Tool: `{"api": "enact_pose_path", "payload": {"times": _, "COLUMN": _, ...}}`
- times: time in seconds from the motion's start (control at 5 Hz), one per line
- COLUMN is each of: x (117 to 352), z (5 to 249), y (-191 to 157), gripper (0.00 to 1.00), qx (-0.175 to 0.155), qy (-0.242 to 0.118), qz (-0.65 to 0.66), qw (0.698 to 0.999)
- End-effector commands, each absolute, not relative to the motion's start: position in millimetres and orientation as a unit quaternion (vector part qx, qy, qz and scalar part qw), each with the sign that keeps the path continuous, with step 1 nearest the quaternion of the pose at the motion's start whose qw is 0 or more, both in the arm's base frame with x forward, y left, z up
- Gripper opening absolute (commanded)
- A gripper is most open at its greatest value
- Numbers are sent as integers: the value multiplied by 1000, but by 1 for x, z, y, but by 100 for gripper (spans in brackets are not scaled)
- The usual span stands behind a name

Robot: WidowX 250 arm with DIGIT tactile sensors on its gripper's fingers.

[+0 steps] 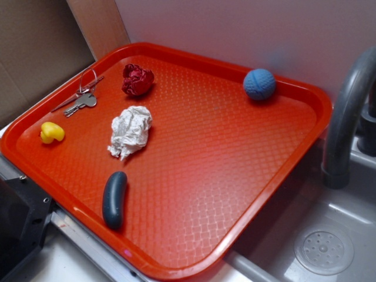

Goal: Grab the plastic pickle.

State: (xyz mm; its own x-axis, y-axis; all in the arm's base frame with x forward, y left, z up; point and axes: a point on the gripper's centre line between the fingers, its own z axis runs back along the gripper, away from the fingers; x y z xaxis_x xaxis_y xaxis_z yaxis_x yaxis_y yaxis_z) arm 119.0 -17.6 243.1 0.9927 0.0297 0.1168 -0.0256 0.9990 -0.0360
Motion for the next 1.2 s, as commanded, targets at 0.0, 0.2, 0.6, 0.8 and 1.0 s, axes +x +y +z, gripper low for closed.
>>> {"api": "enact_pose_path", "payload": {"times": 0.0, "x": 119, "z": 243, "y": -18, "gripper": 100, "qx": -17, "qy": -59, "qz": 14, "qw": 998}}
{"api": "enact_pose_path", "payload": {"times": 0.2, "x": 135, "z": 205, "y": -68, "gripper": 100, "qx": -71, "qy": -52, "qz": 143, "qw": 986}}
{"api": "enact_pose_path", "payload": {"times": 0.6, "x": 142, "z": 136, "y": -107, "gripper": 100, "qx": -124, "qy": -34, "qz": 259, "qw": 957}}
{"api": "enact_pose_path", "payload": {"times": 0.8, "x": 137, "z": 102, "y": -98, "gripper": 100, "qx": -116, "qy": -6, "qz": 241, "qw": 964}}
{"api": "enact_pose_path", "payload": {"times": 1.0, "x": 133, "z": 60, "y": -93, "gripper": 100, "qx": -110, "qy": 43, "qz": 251, "qw": 961}}
